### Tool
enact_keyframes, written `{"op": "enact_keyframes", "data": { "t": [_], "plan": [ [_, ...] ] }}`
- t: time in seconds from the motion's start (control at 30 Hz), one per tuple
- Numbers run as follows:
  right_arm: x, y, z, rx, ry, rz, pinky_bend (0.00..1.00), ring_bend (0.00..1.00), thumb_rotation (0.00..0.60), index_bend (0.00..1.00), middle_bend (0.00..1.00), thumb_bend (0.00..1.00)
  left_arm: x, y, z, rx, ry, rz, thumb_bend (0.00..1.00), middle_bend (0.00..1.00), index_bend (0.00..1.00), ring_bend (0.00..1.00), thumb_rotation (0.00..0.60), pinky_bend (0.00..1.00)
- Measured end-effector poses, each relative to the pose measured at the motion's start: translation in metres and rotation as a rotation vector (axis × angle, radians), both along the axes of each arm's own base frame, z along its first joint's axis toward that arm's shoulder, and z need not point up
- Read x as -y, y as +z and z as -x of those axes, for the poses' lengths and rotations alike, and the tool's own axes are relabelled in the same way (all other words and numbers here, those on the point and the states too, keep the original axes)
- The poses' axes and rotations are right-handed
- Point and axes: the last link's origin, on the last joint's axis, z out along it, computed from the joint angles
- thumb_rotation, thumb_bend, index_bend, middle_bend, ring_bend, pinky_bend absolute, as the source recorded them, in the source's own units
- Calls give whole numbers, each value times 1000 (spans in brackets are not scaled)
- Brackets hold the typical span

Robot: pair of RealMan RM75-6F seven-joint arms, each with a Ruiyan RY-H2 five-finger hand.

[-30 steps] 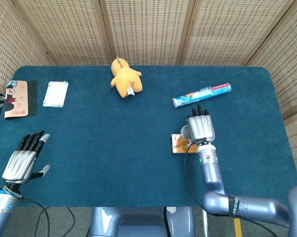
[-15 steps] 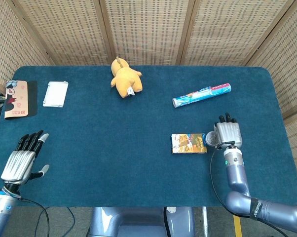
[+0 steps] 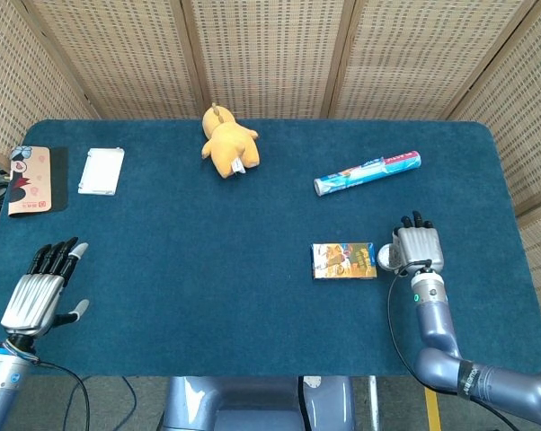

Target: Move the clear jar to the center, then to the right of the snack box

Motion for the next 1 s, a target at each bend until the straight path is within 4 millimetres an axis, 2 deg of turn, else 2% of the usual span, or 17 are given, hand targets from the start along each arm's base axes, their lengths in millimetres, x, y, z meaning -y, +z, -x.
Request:
{"op": "enact_keyframes", "data": {
  "t": [0.1, 0.2, 0.33, 0.53, 0.67, 0.77, 1.0],
  "plan": [
    [1, -2, 5, -7, -13, -1, 189, 0, 600, 622, 144, 0, 0, 0, 0, -3, -2, 7, 291, 0, 0, 0, 600, 0],
    [2, -3, 9, -12, -23, -1, 184, 0, 600, 575, 87, 0, 1, 0, 0, -5, -5, 11, 290, 0, 0, 0, 600, 0],
    [2, -3, 15, -12, -40, 0, 150, 0, 600, 443, 1, 0, 1, 1, -1, -5, -7, 9, 290, 0, 0, 0, 600, 0],
    [2, -1, 23, -13, -63, 7, 129, 0, 600, 270, 0, 0, 3, 1, -2, -5, -9, 6, 291, 0, 0, 0, 600, 0],
    [2, 3, 29, -23, -74, 19, 124, 0, 600, 201, 0, 0, 3, 1, -2, -6, -10, 5, 291, 0, 0, 0, 600, 0],
    [2, 5, 32, -28, -80, 26, 124, 0, 600, 170, 0, 0, 3, 2, -2, -4, -10, 3, 291, 0, 0, 0, 600, 0],
    [1, 13, 32, -8, -66, 48, 103, 0, 600, 167, 0, 0, 4, 3, -2, 1, -13, -3, 292, 0, 0, 0, 600, 0]
  ]
}}
